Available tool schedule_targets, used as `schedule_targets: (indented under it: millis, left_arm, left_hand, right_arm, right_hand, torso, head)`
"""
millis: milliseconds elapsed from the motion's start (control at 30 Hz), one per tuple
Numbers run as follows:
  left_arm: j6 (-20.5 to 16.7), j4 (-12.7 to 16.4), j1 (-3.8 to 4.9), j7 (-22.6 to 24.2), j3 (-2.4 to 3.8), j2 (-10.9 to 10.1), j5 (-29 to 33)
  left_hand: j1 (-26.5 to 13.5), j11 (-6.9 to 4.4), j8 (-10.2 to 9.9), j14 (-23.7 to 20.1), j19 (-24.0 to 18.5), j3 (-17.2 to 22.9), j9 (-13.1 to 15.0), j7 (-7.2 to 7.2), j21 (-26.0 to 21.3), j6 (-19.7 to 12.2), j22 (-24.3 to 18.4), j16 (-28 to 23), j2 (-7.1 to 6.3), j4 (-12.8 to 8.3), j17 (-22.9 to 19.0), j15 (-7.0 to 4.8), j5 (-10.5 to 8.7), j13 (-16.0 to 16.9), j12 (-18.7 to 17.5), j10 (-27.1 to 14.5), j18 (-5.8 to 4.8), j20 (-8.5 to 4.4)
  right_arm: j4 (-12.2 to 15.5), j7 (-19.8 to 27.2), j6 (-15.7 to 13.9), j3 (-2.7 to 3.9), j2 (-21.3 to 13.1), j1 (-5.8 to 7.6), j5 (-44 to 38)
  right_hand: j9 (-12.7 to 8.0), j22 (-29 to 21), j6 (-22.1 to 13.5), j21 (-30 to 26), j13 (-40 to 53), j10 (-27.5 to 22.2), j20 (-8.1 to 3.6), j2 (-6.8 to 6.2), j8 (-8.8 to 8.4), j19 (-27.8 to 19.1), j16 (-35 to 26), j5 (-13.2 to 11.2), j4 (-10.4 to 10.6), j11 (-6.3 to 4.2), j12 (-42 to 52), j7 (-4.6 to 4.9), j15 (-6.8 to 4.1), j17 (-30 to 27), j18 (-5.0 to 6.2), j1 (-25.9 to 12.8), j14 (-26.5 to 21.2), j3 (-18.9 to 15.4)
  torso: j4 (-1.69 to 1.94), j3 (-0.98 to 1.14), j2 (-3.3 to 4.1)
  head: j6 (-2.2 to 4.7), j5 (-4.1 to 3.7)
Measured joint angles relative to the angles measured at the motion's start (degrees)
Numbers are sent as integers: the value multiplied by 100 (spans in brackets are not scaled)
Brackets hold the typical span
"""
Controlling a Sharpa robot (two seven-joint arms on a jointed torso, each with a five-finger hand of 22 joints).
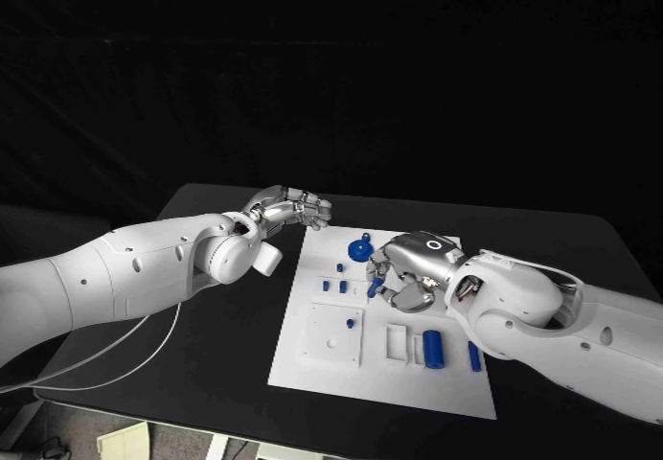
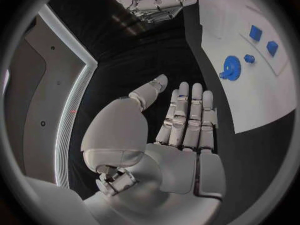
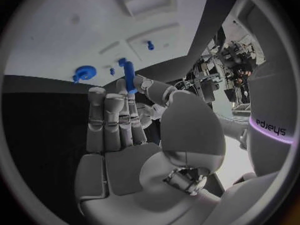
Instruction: Assemble the parts on the task board
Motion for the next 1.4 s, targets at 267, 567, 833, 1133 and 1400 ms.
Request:
schedule_targets:
  millis: [267,567,833,1133,1400]
  left_arm:
    - [1,-19,-1,0,0,82,6]
    - [3,-21,-1,1,1,104,15]
    - [4,-24,-1,1,1,77,21]
    - [10,-8,-1,-1,0,77,24]
    - [14,-11,-1,-3,0,73,26]
  left_hand:
    - [22,0,23,0,0,0,0,0,0,0,-1,0,22,0,5,0,0,-5,0,0,-1,0]
    - [22,0,23,0,0,0,0,0,0,0,-1,-22,22,0,11,0,0,-4,0,0,-2,0]
    - [22,0,23,0,0,0,1,0,0,0,-1,-22,22,0,11,0,0,-4,0,0,-2,0]
    - [22,0,23,0,0,0,1,0,0,0,3,-22,22,0,16,0,0,-9,0,0,-3,0]
    - [22,0,23,0,0,0,-4,0,0,0,3,-22,22,0,15,0,0,-9,0,0,-3,0]
  right_arm:
    - [0,79,-33,-81,494,-258,71]
    - [-115,128,-42,-144,805,-615,37]
    - [-208,132,-15,-176,868,-640,-89]
    - [-275,104,63,-203,851,-640,-197]
    - [-358,77,159,-226,872,-640,-279]
  right_hand:
    - [2,0,-2,0,0,0,-8,-1,-1,9,0,-1,0,0,0,1,8,0,0,0,9,0]
    - [20,0,-9,0,-1,-1,-7,-1,-5,9,0,-5,0,0,-1,7,11,-1,0,-1,11,-1]
    - [27,0,-11,0,-4,-2,1,-1,-20,17,0,-22,-16,0,-2,8,19,-1,0,-1,20,15]
    - [31,0,-13,0,1,-2,3,-1,-25,16,0,-23,-16,-1,-8,9,21,-1,0,-1,21,14]
    - [72,0,-17,0,4,-3,4,-16,-7,15,0,2,-32,-1,-9,22,22,-1,0,-16,22,-2]
  torso:
    - [14,-4,0]
    - [11,-12,0]
    - [10,-3,0]
    - [0,-4,-1]
    - [0,1,0]
  head:
    - [-19,64]
    - [-40,143]
    - [-81,210]
    - [-99,230]
    - [-119,238]
